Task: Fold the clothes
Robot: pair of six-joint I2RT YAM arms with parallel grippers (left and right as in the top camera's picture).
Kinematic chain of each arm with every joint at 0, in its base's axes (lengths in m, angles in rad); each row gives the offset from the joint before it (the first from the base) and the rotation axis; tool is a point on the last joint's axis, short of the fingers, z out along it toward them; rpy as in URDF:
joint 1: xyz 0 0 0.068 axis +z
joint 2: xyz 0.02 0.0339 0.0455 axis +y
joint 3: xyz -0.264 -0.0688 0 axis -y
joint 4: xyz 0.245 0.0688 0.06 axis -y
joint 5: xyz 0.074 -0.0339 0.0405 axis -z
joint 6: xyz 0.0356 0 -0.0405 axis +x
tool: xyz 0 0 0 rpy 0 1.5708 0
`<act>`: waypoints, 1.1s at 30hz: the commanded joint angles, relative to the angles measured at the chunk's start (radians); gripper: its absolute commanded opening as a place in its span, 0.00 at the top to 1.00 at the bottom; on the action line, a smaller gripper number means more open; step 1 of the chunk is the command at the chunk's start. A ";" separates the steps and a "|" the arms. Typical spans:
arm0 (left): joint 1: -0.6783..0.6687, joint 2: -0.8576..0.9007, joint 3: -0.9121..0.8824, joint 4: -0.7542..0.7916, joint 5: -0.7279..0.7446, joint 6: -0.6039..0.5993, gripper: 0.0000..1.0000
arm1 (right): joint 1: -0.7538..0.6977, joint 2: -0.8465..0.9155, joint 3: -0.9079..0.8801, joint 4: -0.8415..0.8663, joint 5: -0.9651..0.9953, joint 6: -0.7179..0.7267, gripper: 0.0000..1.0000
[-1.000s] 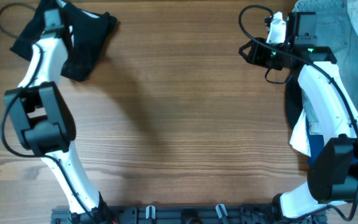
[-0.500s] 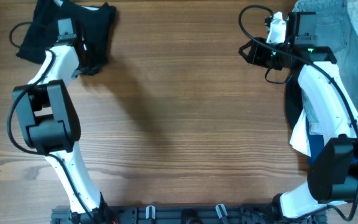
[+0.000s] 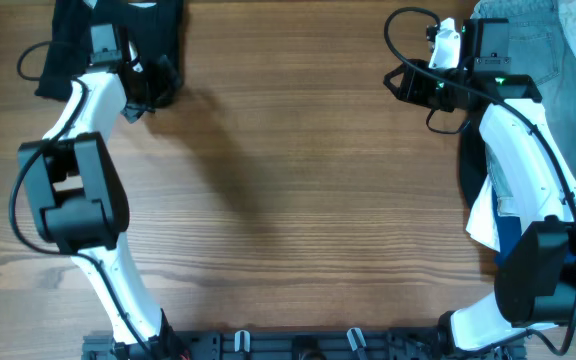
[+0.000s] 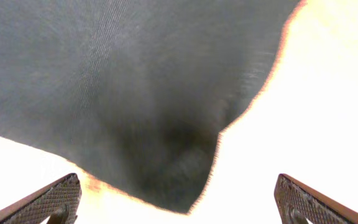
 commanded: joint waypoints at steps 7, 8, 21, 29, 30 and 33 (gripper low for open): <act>0.000 -0.413 -0.003 -0.218 -0.045 0.175 0.00 | 0.002 -0.034 -0.003 0.095 -0.036 -0.067 0.23; -0.010 -0.454 -0.003 -0.241 -0.019 0.223 0.00 | 0.002 -0.057 -0.003 0.122 -0.035 -0.071 0.20; -0.122 -0.959 -0.003 -0.550 0.003 0.300 0.00 | 0.002 -0.114 -0.003 0.156 0.033 -0.043 0.00; -0.122 -0.980 -0.003 -0.570 -0.022 0.301 0.00 | 0.002 -0.114 -0.003 0.156 0.033 -0.043 0.00; -0.122 -0.986 -0.004 -0.599 -0.037 0.301 0.00 | 0.002 -0.114 -0.003 0.156 0.033 -0.043 0.00; -0.098 -1.054 -0.106 -0.475 -0.049 0.301 0.00 | 0.002 -0.114 -0.003 0.156 0.033 -0.043 0.00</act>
